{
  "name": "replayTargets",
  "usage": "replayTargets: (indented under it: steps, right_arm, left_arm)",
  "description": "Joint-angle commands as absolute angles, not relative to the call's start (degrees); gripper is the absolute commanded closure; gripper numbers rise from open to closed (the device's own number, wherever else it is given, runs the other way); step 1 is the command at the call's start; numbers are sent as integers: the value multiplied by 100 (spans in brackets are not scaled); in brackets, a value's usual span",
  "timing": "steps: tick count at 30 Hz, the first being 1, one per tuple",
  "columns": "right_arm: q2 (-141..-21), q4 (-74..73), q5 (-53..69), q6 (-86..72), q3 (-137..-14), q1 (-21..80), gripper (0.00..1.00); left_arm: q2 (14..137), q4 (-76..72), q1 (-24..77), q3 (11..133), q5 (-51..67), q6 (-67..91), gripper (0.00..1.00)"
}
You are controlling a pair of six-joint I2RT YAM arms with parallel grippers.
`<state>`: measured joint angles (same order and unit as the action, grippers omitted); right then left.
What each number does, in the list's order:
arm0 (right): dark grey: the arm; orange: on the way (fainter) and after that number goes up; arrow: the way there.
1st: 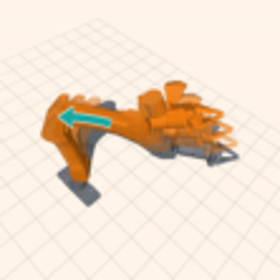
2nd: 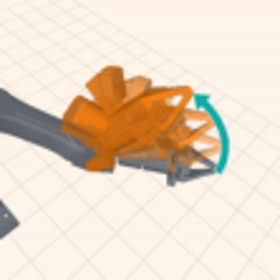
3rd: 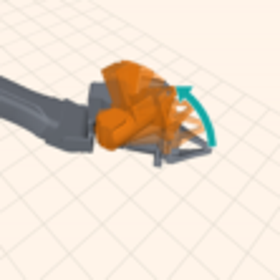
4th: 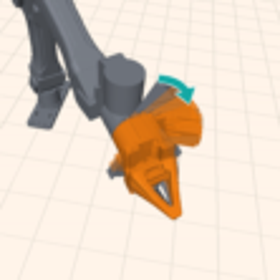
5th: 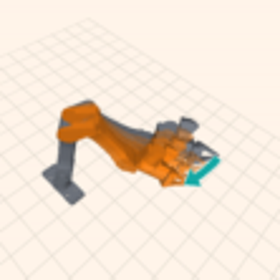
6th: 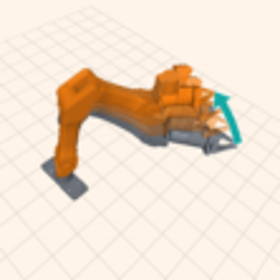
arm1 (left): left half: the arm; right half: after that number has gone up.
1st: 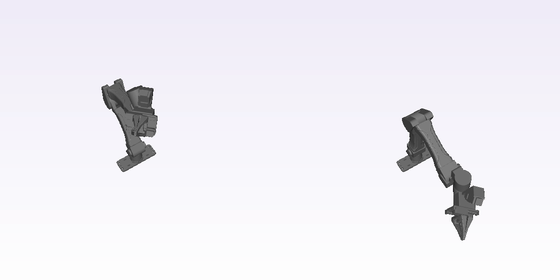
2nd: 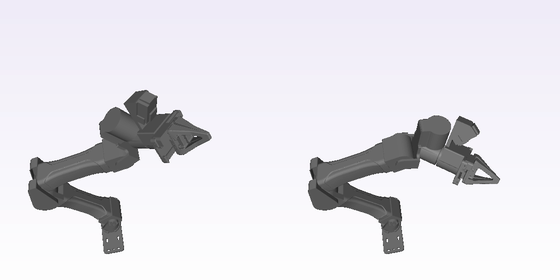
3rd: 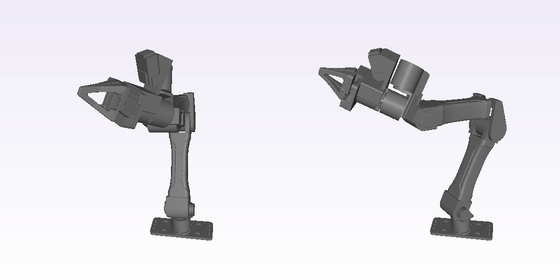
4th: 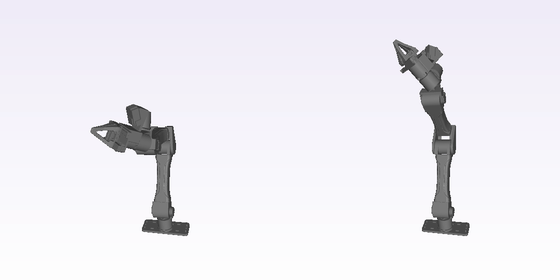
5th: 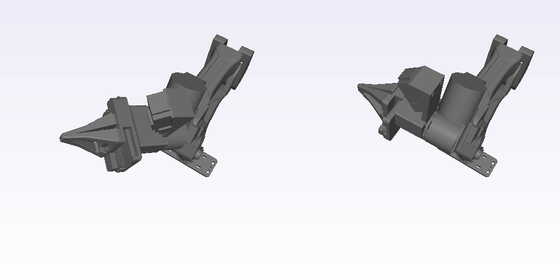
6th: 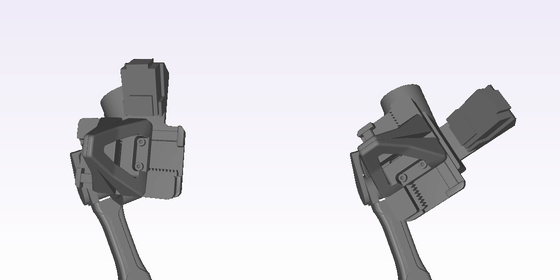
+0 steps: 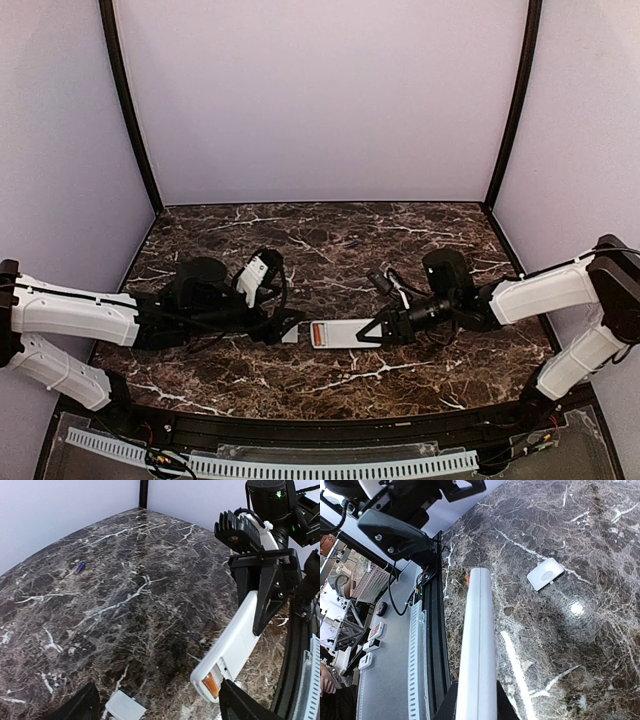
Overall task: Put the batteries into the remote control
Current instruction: Load the battery into the battery compartment.
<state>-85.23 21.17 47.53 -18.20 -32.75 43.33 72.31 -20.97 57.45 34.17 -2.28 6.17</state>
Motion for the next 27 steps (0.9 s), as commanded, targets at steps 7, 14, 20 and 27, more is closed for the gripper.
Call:
replayTargets:
  steps: [7,14,20,27]
  right_arm:
    - [-8107,2030,4920,-1653,-3402,4288,100]
    - [-8033,2085,5045,-1626,-3380,4286,100]
    - [-7960,2185,5178,-1602,-3345,4298,100]
    - [-7860,2297,5286,-1621,-3290,4293,100]
  left_arm:
    - [7869,-2310,5451,3730,1882,1960,33]
    - [8132,-2641,5410,3732,1944,2215,43]
    - [8299,-2990,5293,3656,2168,2477,52]
    - [8421,-3204,5203,3568,2331,2631,69]
